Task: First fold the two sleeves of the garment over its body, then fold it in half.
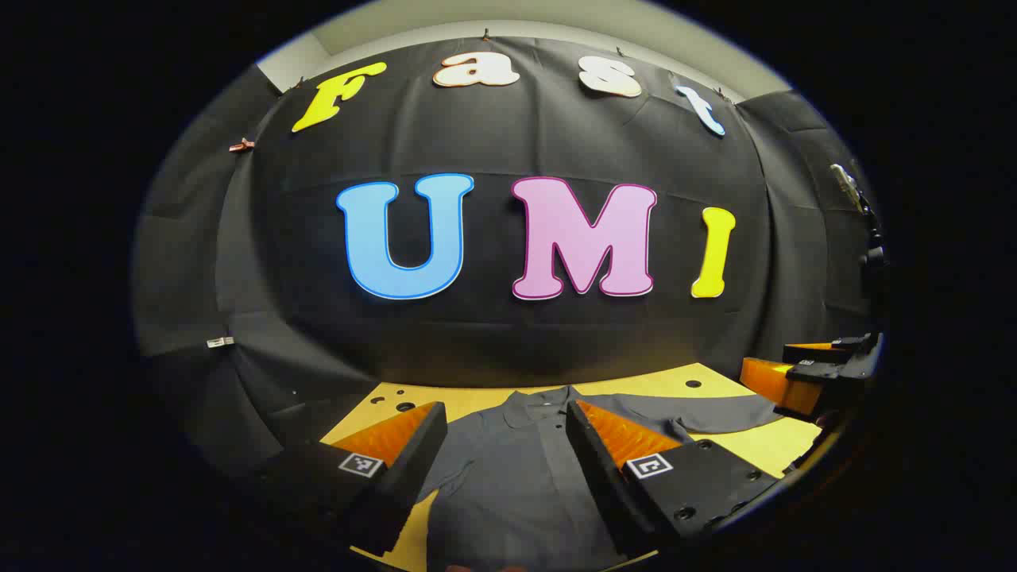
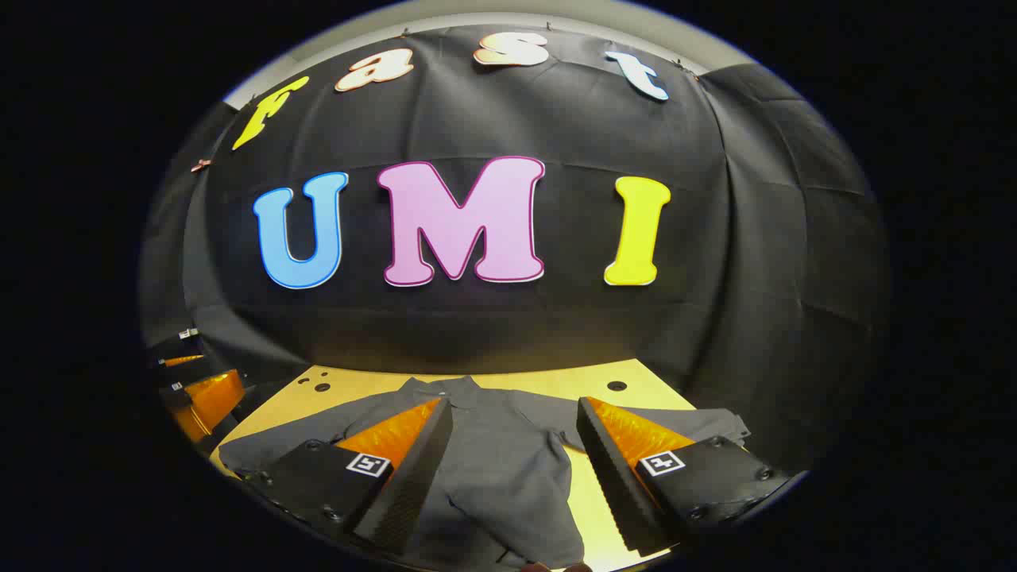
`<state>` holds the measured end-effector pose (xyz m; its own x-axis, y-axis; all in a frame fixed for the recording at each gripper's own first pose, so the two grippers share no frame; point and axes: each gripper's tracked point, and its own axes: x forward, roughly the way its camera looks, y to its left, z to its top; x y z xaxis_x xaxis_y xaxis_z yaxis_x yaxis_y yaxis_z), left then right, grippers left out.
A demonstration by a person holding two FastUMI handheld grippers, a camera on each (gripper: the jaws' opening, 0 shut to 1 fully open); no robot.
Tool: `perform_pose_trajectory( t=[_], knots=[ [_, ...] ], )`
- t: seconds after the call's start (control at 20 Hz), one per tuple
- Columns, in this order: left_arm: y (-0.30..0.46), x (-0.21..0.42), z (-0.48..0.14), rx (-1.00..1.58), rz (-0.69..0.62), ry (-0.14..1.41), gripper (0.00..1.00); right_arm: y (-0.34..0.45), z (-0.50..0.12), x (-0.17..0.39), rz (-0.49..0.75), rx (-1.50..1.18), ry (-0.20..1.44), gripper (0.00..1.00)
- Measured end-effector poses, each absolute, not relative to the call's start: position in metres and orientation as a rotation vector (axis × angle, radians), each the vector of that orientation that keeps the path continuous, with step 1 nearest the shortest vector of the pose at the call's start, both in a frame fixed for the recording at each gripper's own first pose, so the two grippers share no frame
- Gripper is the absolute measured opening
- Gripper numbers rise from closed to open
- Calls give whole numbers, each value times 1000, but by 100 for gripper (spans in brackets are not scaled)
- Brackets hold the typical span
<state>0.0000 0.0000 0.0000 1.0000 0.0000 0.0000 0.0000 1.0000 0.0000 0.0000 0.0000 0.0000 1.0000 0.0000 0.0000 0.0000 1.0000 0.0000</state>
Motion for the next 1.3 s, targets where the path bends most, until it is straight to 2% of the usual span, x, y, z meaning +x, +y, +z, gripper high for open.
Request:
perform_pose_trajectory(
  t=[0.45, 0.75, 1.05, 1.3],
  knots=[
    [-3, 5, -4, 15, 4, 13, 95, -10, 1, 8, 3, 19, -7, 97],
    [-9, 2, -3, 82, 13, -5, 95, -24, -15, 15, -18, 48, 61, 98],
    [-24, 3, -12, 76, 1, 22, 98, -65, -26, 35, -80, 57, 103, 97],
    [-17, 10, -13, 74, 72, 36, 97, -124, -47, 62, -158, 94, 179, 98]
  ],
)
